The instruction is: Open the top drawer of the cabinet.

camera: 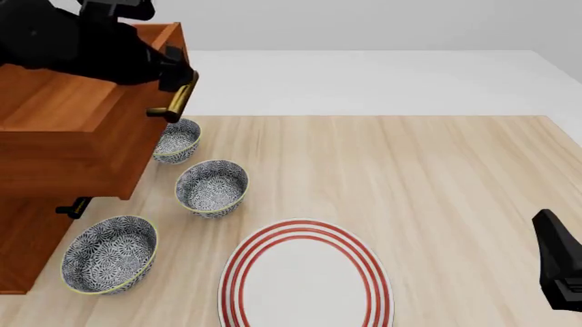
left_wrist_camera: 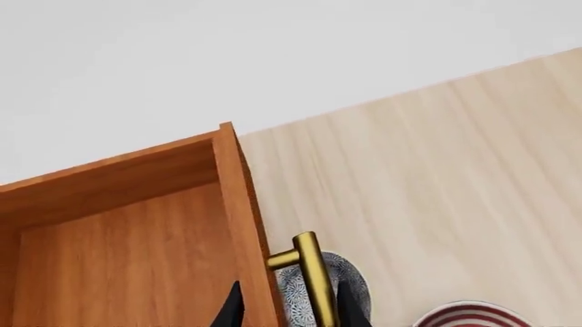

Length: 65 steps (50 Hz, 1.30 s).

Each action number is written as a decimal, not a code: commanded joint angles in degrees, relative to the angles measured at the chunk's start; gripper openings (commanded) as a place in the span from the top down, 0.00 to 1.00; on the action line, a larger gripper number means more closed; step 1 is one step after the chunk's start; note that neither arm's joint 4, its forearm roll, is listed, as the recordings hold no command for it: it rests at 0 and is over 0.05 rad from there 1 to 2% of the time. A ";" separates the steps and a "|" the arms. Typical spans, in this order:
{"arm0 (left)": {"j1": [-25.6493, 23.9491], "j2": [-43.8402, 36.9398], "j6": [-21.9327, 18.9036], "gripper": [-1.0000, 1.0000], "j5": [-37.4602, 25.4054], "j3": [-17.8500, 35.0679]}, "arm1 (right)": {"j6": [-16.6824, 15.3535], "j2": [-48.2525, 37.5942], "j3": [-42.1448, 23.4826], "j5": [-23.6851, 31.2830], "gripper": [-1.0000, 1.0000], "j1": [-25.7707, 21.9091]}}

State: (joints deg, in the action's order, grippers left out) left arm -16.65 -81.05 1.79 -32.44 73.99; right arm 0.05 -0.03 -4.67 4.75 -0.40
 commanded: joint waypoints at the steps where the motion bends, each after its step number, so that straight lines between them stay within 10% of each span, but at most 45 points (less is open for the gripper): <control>1: -3.58 0.58 -4.22 0.00 -2.51 -0.84 | -0.01 0.00 0.00 0.00 0.00 0.00; 65: -4.31 6.53 -4.68 0.00 -7.43 7.25 | 0.01 0.00 0.00 0.00 0.00 0.00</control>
State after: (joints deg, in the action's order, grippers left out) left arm -19.53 -76.09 -1.41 -39.67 79.93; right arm 0.05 -0.03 -4.67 4.75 -0.40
